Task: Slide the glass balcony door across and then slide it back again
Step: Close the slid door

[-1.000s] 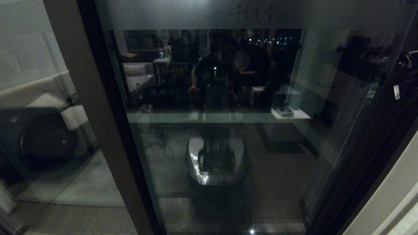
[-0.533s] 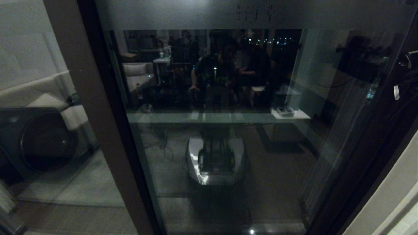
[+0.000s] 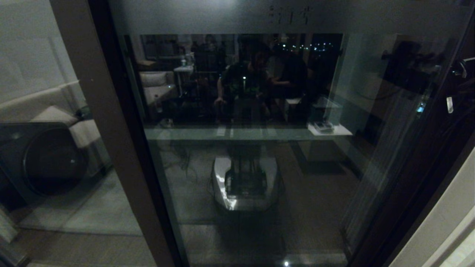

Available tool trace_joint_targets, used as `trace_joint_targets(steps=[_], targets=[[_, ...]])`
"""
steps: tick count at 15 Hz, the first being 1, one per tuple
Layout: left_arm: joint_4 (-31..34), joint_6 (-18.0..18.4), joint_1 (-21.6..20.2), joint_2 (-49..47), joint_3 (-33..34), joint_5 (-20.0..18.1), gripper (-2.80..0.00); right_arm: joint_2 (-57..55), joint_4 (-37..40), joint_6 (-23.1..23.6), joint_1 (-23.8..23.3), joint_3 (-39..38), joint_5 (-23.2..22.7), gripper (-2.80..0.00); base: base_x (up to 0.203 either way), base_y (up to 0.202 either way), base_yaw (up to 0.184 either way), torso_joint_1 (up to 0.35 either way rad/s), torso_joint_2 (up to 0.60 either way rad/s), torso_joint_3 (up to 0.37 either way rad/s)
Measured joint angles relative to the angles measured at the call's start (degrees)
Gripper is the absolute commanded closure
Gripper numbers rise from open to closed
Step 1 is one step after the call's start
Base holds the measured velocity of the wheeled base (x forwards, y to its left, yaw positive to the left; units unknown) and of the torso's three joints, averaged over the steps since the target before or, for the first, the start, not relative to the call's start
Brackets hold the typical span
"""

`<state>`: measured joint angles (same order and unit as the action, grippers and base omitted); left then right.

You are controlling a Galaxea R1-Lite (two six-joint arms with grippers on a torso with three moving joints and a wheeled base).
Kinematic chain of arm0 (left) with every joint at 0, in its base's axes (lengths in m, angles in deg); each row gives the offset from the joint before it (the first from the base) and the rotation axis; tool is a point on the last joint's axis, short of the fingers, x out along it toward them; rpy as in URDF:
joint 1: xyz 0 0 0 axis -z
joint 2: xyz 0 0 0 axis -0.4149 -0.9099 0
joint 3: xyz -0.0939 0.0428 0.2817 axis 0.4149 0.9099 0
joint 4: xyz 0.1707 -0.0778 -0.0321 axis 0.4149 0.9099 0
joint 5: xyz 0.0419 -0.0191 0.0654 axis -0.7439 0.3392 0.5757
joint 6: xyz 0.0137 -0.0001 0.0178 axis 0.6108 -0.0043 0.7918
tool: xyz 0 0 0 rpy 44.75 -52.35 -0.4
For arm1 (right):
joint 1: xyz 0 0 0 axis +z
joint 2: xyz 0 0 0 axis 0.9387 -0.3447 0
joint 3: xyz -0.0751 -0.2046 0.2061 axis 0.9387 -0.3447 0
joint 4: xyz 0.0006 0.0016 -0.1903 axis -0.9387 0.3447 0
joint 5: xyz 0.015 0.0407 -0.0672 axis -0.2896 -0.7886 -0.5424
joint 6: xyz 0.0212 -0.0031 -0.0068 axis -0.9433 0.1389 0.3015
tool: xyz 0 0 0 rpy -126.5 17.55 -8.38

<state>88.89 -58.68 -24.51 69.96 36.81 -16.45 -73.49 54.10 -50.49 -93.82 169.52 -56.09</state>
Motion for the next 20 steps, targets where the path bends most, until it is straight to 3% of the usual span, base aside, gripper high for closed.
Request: trace_joint_targets(steps=[20], targets=[[0.0, 0.0, 0.0, 0.0, 0.0, 0.0, 0.0, -1.1, 0.0, 0.1, -0.2, 1.0, 0.1, 0.0, 0.0, 0.0, 0.0, 0.0, 0.0, 0.0]])
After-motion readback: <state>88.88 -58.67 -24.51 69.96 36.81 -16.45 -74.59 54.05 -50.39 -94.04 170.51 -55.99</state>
